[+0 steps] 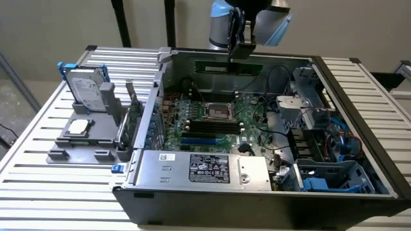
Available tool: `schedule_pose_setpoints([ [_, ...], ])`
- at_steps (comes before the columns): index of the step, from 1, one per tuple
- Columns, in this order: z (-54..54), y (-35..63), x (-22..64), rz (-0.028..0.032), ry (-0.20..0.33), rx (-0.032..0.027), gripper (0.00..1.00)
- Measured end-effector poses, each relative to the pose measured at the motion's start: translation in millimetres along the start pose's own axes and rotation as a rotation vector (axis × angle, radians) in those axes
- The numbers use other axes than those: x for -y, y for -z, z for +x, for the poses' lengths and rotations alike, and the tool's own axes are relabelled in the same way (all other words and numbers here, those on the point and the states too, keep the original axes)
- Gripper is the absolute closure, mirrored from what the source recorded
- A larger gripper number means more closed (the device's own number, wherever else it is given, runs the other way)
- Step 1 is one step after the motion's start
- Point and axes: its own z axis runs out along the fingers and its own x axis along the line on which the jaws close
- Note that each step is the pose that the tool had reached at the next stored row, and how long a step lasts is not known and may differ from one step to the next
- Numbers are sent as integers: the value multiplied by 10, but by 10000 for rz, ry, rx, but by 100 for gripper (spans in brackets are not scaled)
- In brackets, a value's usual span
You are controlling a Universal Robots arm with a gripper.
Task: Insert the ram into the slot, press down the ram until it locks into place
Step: 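Insert the ram into the slot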
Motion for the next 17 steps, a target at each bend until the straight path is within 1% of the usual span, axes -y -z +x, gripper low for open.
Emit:
schedule_pose_setpoints([
  [13, 0, 0, 0, 0, 0, 0, 86],
  [15, 0, -4, 0, 15, 0, -1, 86],
  [17, 1, -32, 1, 21, 2, -4, 86],
])
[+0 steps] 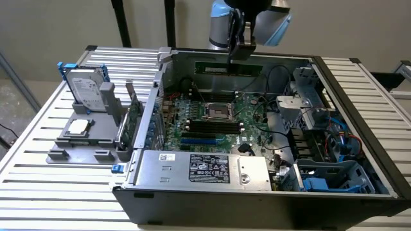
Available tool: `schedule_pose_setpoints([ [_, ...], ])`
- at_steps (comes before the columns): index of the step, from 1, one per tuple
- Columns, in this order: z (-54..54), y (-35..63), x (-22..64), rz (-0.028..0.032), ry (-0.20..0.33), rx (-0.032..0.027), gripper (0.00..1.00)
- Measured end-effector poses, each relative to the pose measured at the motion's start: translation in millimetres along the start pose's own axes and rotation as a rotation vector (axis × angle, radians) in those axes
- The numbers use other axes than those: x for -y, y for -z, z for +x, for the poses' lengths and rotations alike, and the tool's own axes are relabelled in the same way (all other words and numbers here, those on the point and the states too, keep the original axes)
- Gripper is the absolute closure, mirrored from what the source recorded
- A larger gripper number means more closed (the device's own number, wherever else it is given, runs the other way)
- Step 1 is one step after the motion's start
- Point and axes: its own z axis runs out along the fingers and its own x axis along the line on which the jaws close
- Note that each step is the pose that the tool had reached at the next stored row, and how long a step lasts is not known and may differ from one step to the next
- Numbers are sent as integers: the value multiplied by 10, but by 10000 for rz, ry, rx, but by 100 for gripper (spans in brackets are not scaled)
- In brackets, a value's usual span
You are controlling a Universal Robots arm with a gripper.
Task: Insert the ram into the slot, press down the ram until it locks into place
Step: 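Insert the ram into the slot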
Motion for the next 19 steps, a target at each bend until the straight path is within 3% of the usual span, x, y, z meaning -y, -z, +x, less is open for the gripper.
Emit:
schedule_pose_setpoints([
  [4, 0, -75, -24, 9, -1, 2, 86],
  [12, -5, -234, -193, 13, -1, 3, 86],
  [19, -30, -361, -193, 13, 0, 1, 86],
])
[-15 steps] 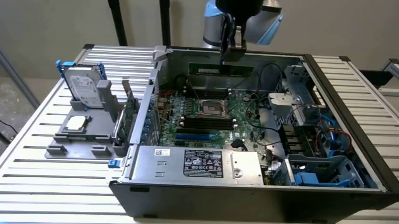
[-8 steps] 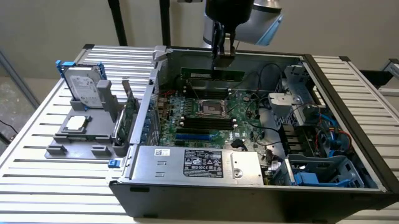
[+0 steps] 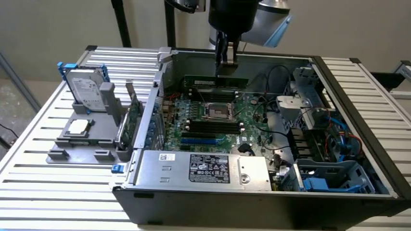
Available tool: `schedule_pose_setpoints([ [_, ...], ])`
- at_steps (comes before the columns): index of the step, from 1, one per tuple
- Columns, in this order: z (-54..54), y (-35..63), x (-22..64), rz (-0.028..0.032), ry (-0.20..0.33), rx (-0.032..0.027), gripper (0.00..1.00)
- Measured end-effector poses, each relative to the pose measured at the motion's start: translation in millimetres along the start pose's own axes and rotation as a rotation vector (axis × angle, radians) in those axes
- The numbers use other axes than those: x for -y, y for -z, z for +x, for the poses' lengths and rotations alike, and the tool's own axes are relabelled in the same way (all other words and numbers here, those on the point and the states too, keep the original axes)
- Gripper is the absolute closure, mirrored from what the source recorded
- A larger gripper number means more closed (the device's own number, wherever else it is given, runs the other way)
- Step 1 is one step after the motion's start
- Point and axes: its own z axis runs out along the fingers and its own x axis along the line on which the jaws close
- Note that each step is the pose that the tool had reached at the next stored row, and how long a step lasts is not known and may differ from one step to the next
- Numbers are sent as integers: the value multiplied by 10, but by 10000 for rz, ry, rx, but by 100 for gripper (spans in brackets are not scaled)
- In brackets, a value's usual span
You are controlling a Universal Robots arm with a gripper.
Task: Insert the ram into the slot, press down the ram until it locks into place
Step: 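Insert the ram into the slot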
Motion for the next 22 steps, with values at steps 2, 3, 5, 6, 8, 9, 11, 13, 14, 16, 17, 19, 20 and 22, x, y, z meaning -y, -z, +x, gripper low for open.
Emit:
schedule_pose_setpoints([
  [2, -9, -37, 0, 0, -1, 1, 86],
  [3, -14, -56, 0, 1, -1, 1, 86],
  [5, -23, -93, 0, 1, 0, 3, 86],
  [6, -27, -111, 0, 1, 0, 2, 86],
  [8, -36, -147, 0, 1, 0, 1, 86],
  [9, -40, -166, 0, 2, -1, 2, 86],
  [11, -48, -202, 1, 2, 0, 3, 86],
  [13, -55, -238, 2, 1, 0, 1, 86],
  [14, -58, -257, 3, 1, 0, 2, 86],
  [16, -63, -294, 4, 2, 0, 3, 86],
  [17, -65, -311, 5, 1, 0, 1, 86],
  [19, -68, -347, 6, 1, 0, 2, 86],
  [20, -68, -366, 7, 1, -1, 1, 86],
  [22, -69, -403, 8, 2, 0, 2, 86],
])
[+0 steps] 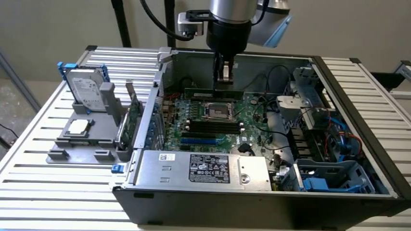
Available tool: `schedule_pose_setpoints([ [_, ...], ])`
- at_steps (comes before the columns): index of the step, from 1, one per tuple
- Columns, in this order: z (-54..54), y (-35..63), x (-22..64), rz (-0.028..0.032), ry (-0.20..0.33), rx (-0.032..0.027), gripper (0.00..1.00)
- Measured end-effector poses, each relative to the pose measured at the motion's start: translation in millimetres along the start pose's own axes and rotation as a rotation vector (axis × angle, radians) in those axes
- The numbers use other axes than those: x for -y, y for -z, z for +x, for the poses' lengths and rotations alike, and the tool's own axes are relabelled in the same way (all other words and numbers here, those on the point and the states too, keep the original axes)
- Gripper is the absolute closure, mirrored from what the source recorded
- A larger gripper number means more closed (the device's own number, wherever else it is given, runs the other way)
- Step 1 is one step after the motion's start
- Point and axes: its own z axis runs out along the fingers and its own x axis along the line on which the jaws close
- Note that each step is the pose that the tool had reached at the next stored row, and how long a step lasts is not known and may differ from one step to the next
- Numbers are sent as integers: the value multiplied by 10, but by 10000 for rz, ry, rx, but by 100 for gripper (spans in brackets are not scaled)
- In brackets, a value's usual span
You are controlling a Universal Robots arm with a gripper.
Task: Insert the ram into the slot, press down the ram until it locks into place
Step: 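Insert the ram into the slot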
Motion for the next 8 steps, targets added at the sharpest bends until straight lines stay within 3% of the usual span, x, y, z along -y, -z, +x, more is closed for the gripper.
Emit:
schedule_pose_setpoints([
  [8, -1, -145, 26, 1, -1, 0, 86],
])
